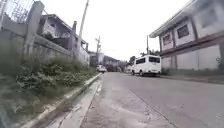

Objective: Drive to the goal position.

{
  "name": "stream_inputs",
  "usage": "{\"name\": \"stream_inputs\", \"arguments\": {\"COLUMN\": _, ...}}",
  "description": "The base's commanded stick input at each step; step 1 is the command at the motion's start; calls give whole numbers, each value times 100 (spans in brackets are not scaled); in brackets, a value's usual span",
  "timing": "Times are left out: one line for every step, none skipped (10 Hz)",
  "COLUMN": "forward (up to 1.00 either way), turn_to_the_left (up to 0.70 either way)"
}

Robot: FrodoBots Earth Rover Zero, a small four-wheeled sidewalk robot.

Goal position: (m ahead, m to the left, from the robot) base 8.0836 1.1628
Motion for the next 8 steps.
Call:
{"name": "stream_inputs", "arguments": {"forward": 70, "turn_to_the_left": -31}}
{"name": "stream_inputs", "arguments": {"forward": 70, "turn_to_the_left": -32}}
{"name": "stream_inputs", "arguments": {"forward": 70, "turn_to_the_left": -30}}
{"name": "stream_inputs", "arguments": {"forward": 70, "turn_to_the_left": -20}}
{"name": "stream_inputs", "arguments": {"forward": 70, "turn_to_the_left": -7}}
{"name": "stream_inputs", "arguments": {"forward": 70, "turn_to_the_left": 0}}
{"name": "stream_inputs", "arguments": {"forward": 70, "turn_to_the_left": 0}}
{"name": "stream_inputs", "arguments": {"forward": 70, "turn_to_the_left": 3}}
